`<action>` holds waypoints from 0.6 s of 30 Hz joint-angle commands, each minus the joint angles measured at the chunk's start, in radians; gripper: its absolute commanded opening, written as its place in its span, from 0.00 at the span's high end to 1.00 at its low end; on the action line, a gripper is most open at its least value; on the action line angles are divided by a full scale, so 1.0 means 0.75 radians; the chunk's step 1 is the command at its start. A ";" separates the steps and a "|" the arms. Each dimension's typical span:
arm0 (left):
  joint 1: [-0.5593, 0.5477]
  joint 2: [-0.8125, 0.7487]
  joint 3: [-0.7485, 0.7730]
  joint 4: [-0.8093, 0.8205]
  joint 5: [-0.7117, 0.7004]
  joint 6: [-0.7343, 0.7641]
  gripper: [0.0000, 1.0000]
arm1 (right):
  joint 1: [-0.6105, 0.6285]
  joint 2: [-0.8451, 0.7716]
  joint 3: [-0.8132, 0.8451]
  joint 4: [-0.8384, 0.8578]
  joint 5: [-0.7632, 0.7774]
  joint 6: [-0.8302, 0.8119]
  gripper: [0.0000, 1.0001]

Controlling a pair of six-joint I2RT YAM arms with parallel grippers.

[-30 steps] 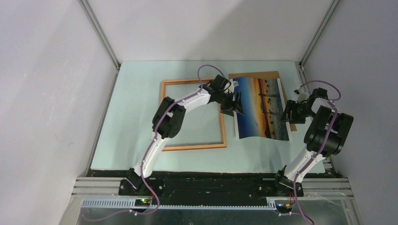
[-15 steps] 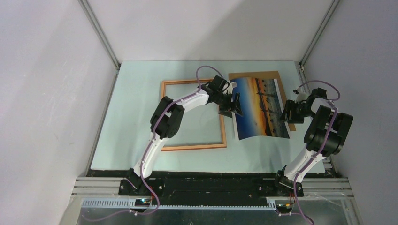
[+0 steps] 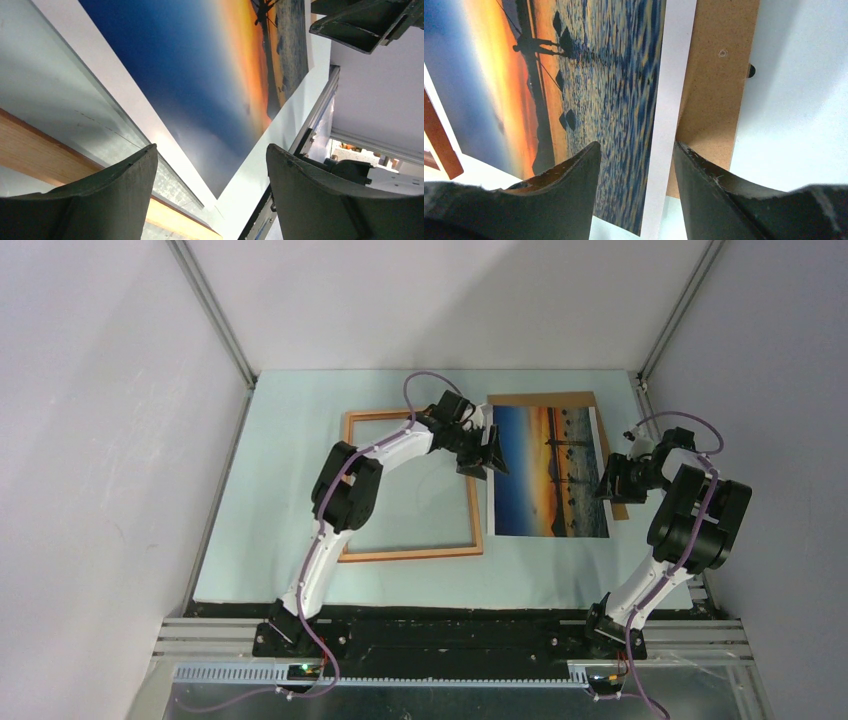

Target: Put the photo into the frame

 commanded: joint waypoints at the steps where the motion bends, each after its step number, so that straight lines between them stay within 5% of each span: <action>1: -0.004 -0.103 0.041 0.035 0.099 -0.031 0.16 | 0.025 0.043 -0.016 -0.072 -0.016 0.012 0.40; 18: -0.022 -0.099 -0.102 0.018 -0.221 -0.036 0.16 | -0.006 0.038 -0.017 -0.053 0.076 0.063 0.41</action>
